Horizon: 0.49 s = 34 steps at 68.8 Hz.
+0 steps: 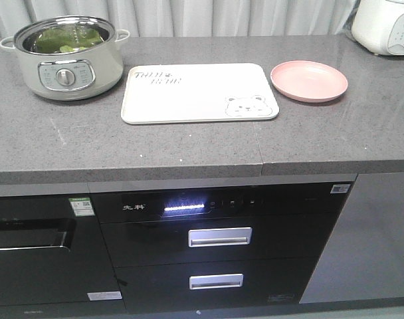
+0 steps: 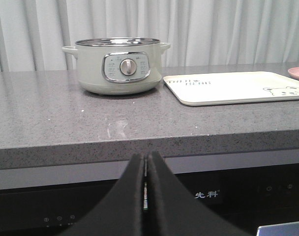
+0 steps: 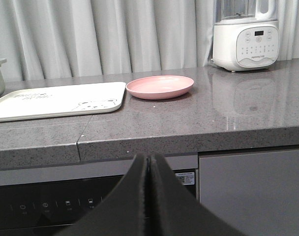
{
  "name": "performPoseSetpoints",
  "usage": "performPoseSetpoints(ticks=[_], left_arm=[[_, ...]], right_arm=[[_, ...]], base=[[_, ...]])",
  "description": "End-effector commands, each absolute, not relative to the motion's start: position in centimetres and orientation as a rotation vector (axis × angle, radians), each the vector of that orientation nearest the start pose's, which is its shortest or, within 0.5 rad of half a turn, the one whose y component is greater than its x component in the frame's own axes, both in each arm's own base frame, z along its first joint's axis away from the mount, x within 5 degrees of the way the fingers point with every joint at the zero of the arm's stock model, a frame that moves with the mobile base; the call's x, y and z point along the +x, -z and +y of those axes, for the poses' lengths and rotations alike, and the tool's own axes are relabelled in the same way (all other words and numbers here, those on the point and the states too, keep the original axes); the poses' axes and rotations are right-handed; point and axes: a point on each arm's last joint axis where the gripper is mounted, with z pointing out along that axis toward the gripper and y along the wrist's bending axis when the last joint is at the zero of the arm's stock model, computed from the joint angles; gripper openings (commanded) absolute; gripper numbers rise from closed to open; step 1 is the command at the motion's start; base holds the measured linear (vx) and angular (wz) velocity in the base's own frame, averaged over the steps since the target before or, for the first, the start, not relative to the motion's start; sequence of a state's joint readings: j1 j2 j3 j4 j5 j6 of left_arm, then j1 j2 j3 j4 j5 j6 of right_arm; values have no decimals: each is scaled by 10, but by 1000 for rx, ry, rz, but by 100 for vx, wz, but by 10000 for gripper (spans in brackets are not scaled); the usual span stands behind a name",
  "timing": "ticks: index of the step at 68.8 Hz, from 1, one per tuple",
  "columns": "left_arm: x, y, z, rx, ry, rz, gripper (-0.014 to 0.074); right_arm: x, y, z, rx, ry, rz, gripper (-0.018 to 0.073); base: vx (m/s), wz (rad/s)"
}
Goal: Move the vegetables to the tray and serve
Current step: 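Align the base in front of the cream tray and stop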
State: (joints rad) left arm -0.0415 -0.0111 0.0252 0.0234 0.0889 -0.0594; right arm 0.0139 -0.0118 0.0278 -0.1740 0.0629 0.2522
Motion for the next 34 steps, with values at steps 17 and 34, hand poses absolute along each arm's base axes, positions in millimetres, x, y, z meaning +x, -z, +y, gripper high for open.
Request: performPoseSetpoints(ticks=[17, 34], left_arm=[[57, -195, -2, -6, 70, 1529, -6], [57, -195, -2, -6, 70, 1529, -6]], right_arm=[[57, -201, 1, 39, -60, 1496, -3], [57, -201, 1, 39, -60, 1495, -3]], base=[[6, -2], [8, 0]])
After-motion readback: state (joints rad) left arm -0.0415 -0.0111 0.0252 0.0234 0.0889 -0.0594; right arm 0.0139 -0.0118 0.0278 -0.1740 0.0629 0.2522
